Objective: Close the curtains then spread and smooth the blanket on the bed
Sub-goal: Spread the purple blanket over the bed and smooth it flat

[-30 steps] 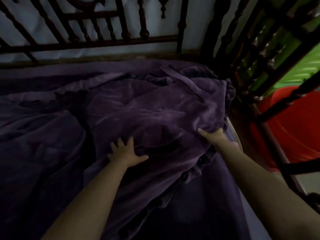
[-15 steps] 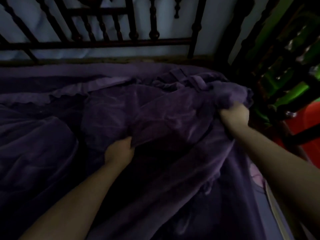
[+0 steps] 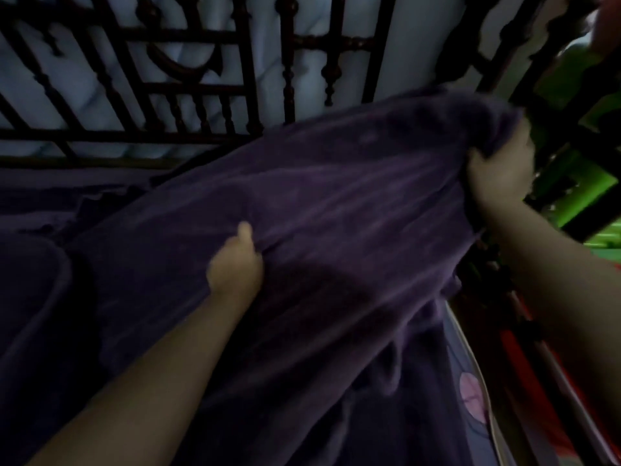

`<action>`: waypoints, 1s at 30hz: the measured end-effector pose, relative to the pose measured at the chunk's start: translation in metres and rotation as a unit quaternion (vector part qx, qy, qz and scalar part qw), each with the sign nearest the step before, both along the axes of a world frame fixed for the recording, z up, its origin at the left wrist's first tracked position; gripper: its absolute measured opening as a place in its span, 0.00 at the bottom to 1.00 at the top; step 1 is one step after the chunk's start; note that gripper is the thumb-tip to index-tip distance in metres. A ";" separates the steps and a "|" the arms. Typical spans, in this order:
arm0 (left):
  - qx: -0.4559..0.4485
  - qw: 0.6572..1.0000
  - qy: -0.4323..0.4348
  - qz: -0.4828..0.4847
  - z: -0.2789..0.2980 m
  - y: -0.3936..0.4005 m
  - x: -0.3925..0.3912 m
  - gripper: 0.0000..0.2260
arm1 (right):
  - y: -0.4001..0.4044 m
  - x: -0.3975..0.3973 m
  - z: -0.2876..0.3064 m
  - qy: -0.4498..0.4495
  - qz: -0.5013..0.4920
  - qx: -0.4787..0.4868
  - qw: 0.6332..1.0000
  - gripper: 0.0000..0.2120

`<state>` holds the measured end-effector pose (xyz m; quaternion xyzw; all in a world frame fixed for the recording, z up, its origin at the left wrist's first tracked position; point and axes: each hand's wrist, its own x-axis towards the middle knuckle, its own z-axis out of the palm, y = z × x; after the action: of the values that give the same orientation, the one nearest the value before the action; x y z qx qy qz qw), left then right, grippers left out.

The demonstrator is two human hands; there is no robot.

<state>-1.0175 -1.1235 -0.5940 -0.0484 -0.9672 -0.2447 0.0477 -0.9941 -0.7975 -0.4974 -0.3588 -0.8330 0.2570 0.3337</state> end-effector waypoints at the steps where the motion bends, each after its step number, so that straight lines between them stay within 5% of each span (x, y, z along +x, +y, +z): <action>1: -0.031 0.995 -0.088 -0.048 -0.027 0.005 0.001 0.21 | -0.002 0.004 -0.034 -0.088 -0.016 -0.010 0.996 0.33; 3: -0.112 0.954 -0.237 -0.145 -0.079 0.019 0.008 0.29 | -0.012 0.017 -0.104 -0.275 -0.018 0.010 0.961 0.32; 5: -0.170 0.905 -0.336 -0.199 -0.123 0.030 0.017 0.36 | -0.032 0.029 -0.167 -0.431 0.092 0.025 0.897 0.27; 8: -0.195 0.884 -0.373 -0.205 -0.160 0.033 0.010 0.44 | -0.056 0.042 -0.244 -0.521 0.241 -0.013 0.819 0.26; 18: -0.228 0.897 -0.344 -0.159 -0.170 0.043 -0.004 0.40 | -0.060 0.027 -0.276 -0.501 0.231 0.016 0.834 0.26; 22: -0.308 0.901 -0.286 -0.107 -0.169 0.056 0.007 0.36 | -0.099 0.054 -0.272 -0.396 0.176 0.116 0.894 0.22; 25: -0.388 0.898 -0.192 -0.077 -0.167 0.066 0.026 0.32 | -0.140 0.104 -0.273 -0.276 0.235 0.119 0.925 0.18; 27: -0.379 0.913 -0.133 -0.072 -0.166 0.068 0.049 0.29 | -0.154 0.144 -0.274 -0.267 0.289 0.118 0.912 0.23; 30: -0.290 0.943 -0.118 -0.117 -0.164 0.054 0.089 0.27 | -0.150 0.173 -0.274 -0.369 0.320 0.107 0.866 0.26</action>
<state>-0.9283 -1.0695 -0.7585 -0.1437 -0.9826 0.0380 -0.1116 -0.8213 -0.9480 -0.7712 -0.1036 -0.9868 0.1073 -0.0625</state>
